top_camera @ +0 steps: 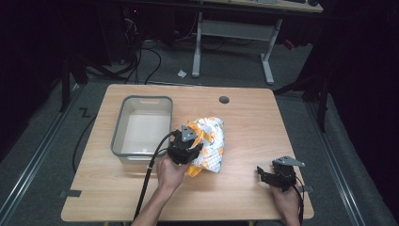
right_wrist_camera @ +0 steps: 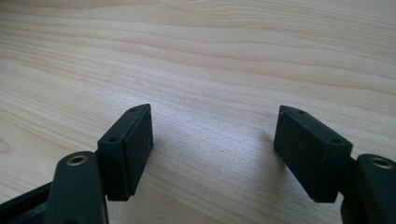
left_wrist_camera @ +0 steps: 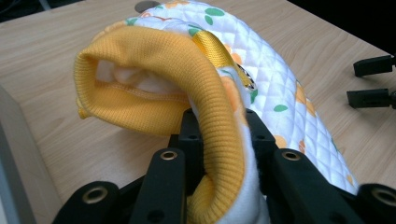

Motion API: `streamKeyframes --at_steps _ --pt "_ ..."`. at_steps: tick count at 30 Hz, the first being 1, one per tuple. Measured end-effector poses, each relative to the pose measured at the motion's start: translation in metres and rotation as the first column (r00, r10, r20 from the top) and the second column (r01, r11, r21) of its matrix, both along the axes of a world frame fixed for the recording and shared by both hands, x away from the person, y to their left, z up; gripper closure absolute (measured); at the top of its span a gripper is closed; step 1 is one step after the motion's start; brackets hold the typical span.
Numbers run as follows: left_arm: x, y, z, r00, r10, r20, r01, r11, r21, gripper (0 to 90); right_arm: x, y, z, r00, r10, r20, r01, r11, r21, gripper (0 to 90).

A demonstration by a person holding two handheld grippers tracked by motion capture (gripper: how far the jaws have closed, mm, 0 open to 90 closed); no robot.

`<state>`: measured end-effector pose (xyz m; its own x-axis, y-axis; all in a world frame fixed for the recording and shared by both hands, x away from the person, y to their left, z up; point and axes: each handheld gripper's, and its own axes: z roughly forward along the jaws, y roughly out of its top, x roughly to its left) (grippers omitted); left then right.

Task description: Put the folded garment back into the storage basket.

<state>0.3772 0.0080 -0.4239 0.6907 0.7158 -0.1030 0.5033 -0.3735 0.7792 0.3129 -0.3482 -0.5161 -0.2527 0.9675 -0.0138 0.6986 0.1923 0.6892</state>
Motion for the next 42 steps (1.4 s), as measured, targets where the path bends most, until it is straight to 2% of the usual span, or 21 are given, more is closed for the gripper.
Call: streamKeyframes --at_steps 3,11,18,29,42 --pt "0.0 0.003 0.007 0.9999 -0.004 0.013 0.004 1.0 -0.003 73.8 0.0 0.0 0.0 1.0 0.0 0.0 0.0 1.0 0.0 28.7" --pt "0.002 0.008 0.01 1.0 -0.001 0.008 0.001 0.9996 -0.027 73.8 0.0 0.0 0.0 1.0 0.0 0.0 0.0 1.0 0.0 28.7" --pt "0.003 0.013 0.014 1.0 -0.004 0.009 0.004 0.9998 -0.018 73.7 0.0 0.0 0.0 1.0 0.0 0.0 0.0 1.0 0.0 28.7" --pt "0.006 0.03 0.022 0.9998 0.014 0.013 -0.013 0.999 -0.042 73.7 0.0 0.0 0.0 1.0 0.001 0.0 -0.001 1.0 0.0 28.7" --pt "0.011 0.051 0.027 0.9994 0.033 -0.001 -0.033 0.9966 -0.076 73.7 0.0 0.0 0.0 1.0 0.001 0.0 -0.001 1.0 0.0 28.7"
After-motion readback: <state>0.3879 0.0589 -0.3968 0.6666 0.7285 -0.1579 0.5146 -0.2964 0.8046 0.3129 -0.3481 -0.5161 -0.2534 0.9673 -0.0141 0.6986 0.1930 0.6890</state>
